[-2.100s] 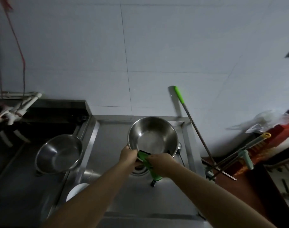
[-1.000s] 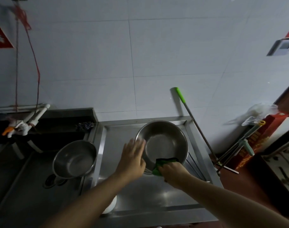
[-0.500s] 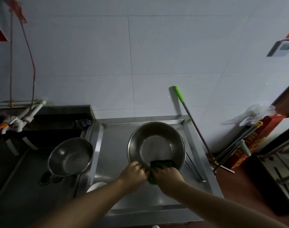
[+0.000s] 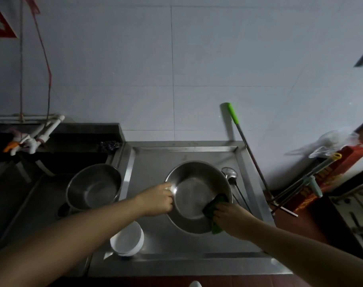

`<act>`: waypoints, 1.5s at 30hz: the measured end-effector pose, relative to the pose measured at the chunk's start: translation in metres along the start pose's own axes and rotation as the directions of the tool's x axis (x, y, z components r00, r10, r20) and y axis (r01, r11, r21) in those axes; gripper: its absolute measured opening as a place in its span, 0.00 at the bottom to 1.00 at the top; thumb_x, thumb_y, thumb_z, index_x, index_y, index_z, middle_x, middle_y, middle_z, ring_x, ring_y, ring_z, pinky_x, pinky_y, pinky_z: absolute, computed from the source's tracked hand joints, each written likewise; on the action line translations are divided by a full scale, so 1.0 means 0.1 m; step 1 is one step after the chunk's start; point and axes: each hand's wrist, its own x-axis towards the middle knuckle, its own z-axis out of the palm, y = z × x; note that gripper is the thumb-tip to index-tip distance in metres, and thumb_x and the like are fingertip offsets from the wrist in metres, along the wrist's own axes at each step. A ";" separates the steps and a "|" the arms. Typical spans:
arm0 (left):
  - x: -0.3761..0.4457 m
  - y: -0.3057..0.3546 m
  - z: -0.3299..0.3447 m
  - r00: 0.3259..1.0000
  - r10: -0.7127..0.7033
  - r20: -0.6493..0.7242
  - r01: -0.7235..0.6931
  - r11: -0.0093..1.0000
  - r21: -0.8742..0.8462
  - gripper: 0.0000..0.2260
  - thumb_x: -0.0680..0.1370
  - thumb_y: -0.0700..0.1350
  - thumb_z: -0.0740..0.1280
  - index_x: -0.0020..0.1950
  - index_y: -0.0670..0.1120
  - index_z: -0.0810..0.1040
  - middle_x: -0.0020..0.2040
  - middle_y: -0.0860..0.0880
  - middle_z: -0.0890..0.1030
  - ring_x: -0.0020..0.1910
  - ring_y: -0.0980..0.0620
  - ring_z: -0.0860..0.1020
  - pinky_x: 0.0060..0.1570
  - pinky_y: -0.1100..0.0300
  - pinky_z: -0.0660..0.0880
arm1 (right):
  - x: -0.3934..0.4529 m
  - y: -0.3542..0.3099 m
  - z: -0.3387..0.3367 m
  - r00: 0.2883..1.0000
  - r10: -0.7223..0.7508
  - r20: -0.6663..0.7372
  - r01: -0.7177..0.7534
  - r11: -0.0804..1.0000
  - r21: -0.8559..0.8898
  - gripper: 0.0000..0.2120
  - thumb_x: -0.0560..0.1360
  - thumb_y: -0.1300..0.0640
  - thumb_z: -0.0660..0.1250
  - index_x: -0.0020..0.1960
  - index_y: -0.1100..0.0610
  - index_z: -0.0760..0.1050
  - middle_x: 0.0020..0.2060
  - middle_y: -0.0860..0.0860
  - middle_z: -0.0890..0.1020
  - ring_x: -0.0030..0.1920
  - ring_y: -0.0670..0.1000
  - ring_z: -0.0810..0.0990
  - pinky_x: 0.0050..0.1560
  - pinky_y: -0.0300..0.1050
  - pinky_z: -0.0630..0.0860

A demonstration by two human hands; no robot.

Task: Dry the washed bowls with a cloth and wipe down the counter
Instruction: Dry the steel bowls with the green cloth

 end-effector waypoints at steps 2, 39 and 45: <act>0.04 0.16 -0.03 0.995 -0.079 0.054 0.082 0.995 -0.053 0.04 0.67 0.42 0.69 0.38 0.49 0.83 0.35 0.51 0.81 0.40 0.46 0.79 0.63 0.44 0.72 | 0.07 -0.07 -0.05 0.999 0.021 0.030 -0.021 1.000 -0.008 0.13 0.79 0.56 0.66 0.61 0.59 0.77 0.58 0.55 0.82 0.59 0.56 0.79 0.61 0.54 0.77; 0.66 0.76 -0.04 0.913 -0.378 0.150 0.406 0.825 -0.393 0.07 0.66 0.45 0.61 0.32 0.48 0.78 0.27 0.51 0.78 0.24 0.50 0.76 0.31 0.64 0.72 | 0.49 -0.32 -0.28 0.966 0.254 0.058 -0.259 0.958 0.127 0.11 0.81 0.60 0.61 0.60 0.58 0.77 0.56 0.54 0.83 0.53 0.56 0.81 0.49 0.49 0.76; 0.45 0.60 0.06 0.980 -0.193 0.056 0.201 0.955 -0.217 0.02 0.67 0.42 0.68 0.35 0.48 0.79 0.30 0.53 0.79 0.28 0.50 0.76 0.34 0.63 0.70 | 0.37 -0.33 -0.26 0.987 0.151 -0.056 -0.138 0.971 0.194 0.17 0.81 0.61 0.60 0.69 0.57 0.73 0.65 0.54 0.78 0.64 0.56 0.77 0.62 0.54 0.75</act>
